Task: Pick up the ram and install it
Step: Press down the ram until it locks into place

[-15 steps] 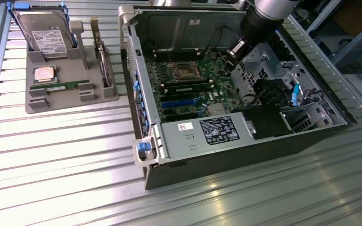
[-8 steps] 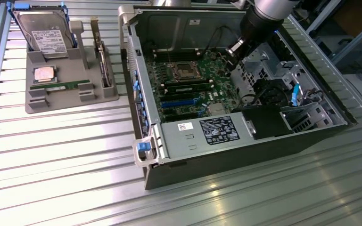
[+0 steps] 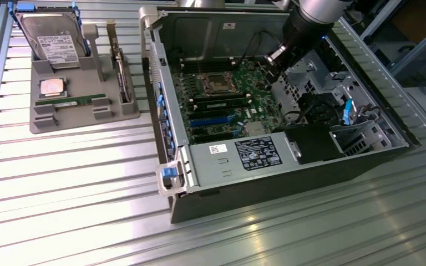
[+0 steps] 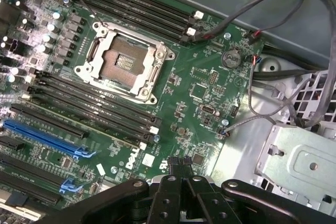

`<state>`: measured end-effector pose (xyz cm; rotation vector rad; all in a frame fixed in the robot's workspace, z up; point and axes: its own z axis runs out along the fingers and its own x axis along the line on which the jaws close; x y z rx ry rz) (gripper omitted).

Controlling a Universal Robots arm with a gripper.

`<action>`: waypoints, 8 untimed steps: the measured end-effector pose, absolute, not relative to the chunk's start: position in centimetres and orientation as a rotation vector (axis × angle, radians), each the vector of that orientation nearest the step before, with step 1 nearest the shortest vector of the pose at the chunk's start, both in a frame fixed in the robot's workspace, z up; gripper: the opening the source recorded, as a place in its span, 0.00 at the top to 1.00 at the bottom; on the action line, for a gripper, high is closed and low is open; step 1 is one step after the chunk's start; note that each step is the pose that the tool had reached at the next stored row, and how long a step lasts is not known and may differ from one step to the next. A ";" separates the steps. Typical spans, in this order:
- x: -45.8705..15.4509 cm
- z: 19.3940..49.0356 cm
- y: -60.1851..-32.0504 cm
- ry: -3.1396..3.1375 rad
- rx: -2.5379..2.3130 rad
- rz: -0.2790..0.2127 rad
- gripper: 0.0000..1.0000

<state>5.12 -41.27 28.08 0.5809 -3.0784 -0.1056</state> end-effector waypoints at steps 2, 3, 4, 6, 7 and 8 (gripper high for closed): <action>5.1 28.1 -41.3 -3.086 0.546 -0.106 0.89; 5.1 28.1 -41.3 -3.089 0.529 -0.106 0.89; 5.1 28.1 -41.3 -3.091 0.516 -0.106 0.89; 5.1 28.1 -41.3 -3.095 0.494 -0.106 0.89; 5.1 28.1 -41.3 -3.097 0.485 -0.106 0.89; 5.1 28.1 -41.3 -3.099 0.475 -0.106 0.89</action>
